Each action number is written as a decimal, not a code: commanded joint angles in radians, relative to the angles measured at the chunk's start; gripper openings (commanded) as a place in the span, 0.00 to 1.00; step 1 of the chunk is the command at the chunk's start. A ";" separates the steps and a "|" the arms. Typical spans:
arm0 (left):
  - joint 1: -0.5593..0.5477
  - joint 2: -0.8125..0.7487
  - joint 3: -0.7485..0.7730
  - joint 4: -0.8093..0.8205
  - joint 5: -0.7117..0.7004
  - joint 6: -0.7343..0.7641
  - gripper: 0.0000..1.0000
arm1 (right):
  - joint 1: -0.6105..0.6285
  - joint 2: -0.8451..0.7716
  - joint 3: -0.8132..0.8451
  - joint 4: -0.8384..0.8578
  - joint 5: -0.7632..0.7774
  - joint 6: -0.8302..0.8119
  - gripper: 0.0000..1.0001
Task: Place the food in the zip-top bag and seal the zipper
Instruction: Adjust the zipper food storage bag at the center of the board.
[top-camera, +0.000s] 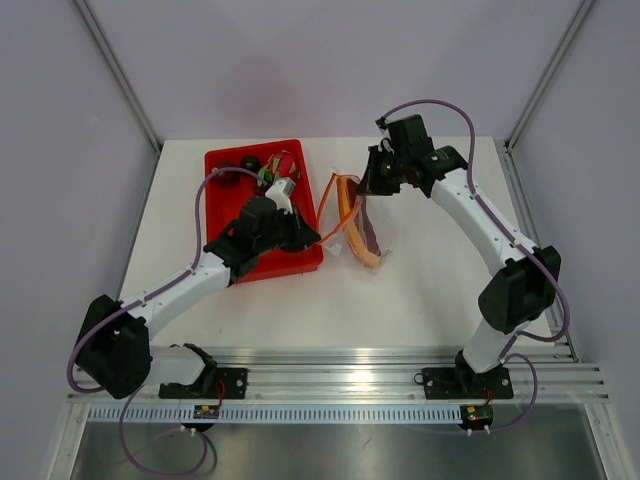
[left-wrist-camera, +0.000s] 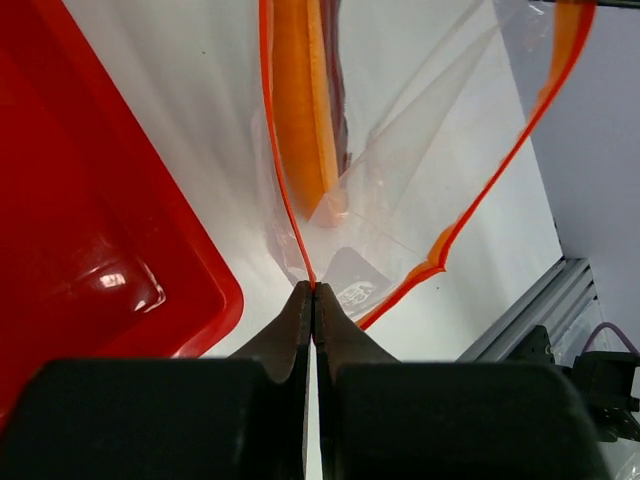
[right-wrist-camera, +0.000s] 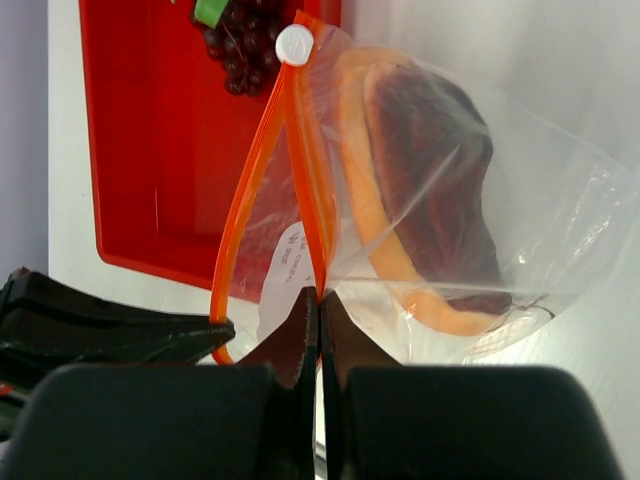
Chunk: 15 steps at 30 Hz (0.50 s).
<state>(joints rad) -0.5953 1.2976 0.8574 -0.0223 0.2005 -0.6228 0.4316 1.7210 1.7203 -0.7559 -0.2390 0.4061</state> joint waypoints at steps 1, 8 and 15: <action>0.014 0.015 0.046 -0.027 -0.042 0.034 0.00 | 0.007 -0.043 0.024 -0.053 0.052 -0.024 0.00; 0.032 0.049 0.083 -0.065 0.027 0.046 0.55 | 0.012 -0.185 -0.200 0.162 -0.031 0.068 0.00; 0.068 -0.012 0.199 -0.198 -0.091 0.063 0.67 | 0.018 -0.248 -0.315 0.251 -0.028 0.102 0.00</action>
<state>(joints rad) -0.5499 1.3426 0.9451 -0.1776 0.1818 -0.5907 0.4423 1.5181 1.4071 -0.6022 -0.2554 0.4831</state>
